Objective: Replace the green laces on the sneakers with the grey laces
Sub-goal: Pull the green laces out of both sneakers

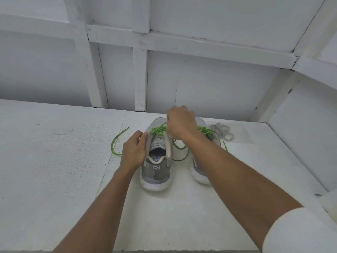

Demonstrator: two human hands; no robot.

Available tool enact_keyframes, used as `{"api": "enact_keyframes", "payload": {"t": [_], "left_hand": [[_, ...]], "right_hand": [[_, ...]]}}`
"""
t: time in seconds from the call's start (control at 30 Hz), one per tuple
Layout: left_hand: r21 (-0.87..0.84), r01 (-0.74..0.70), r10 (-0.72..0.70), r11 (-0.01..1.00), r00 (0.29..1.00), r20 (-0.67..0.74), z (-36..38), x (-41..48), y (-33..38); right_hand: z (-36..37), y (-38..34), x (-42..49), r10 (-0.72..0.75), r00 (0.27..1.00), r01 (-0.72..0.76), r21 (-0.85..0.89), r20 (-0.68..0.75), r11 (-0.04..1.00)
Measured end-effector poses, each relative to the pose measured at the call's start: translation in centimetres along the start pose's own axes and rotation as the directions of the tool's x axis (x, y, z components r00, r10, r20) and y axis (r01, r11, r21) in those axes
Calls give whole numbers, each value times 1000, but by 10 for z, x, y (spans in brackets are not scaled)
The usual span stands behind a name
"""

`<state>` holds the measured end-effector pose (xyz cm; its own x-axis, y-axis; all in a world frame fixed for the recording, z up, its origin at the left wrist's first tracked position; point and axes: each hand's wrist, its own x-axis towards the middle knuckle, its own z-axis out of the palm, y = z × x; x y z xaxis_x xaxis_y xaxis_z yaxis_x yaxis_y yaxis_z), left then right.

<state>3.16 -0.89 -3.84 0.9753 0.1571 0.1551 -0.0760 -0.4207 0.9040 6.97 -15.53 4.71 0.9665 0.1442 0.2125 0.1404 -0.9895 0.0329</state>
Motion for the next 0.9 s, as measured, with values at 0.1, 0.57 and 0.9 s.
{"api": "enact_keyframes", "payload": {"t": [0.1, 0.57, 0.9], "left_hand": [[-17, 12, -12, 1000, 1000, 5, 2, 0, -1], [-21, 19, -20, 1000, 1000, -7, 0, -4, 3], [-26, 24, -24, 999, 999, -22, 2, -5, 3]], "right_hand": [[-6, 13, 1, 108, 993, -111, 60, 50, 992], [-14, 4, 3, 44, 999, -42, 69, -25, 997], [16, -17, -8, -89, 987, 70, 136, 136, 988]]}}
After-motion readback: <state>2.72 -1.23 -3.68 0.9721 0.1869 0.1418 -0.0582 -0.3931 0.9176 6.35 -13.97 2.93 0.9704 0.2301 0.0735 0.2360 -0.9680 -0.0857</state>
